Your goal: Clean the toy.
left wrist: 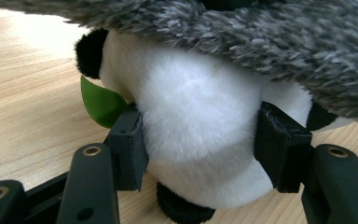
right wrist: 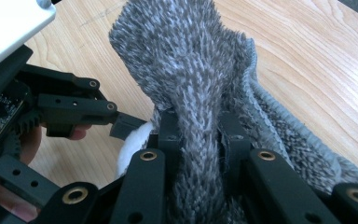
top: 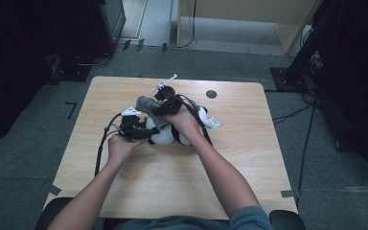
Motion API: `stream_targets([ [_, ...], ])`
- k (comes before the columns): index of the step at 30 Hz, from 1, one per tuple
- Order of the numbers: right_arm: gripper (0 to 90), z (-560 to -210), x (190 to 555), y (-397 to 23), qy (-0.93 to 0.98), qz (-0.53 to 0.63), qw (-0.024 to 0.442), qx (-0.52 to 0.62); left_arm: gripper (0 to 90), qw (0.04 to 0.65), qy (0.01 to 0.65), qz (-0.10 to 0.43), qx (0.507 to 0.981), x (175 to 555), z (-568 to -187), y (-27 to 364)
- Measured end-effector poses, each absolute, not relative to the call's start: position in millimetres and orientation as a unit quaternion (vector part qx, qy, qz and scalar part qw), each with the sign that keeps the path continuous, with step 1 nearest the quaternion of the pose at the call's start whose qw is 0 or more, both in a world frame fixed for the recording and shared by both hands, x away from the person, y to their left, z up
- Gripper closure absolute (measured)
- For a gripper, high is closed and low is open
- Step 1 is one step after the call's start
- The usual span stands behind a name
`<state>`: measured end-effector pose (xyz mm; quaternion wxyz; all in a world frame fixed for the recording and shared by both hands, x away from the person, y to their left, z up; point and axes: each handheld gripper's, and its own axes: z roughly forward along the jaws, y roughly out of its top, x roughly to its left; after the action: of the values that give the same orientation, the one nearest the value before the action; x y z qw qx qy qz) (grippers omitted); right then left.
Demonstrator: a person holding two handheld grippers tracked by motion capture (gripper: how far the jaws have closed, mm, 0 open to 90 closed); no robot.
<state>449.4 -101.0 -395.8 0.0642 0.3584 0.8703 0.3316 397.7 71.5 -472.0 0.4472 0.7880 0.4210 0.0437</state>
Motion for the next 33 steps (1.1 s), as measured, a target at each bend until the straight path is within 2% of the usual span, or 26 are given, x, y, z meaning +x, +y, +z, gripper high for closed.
stream_targets([
  [10, 75.8, -394, 445, -110, 0.877, 0.322, 0.078, 0.348, 41.6, 0.445, 0.418, 0.047, 0.791, 398, -473, 71],
  [33, 76.6, -389, 433, -175, 0.861, 0.33, 0.095, 0.376, 41.6, 0.44, 0.419, 0.052, 0.792, 398, -473, 69],
])
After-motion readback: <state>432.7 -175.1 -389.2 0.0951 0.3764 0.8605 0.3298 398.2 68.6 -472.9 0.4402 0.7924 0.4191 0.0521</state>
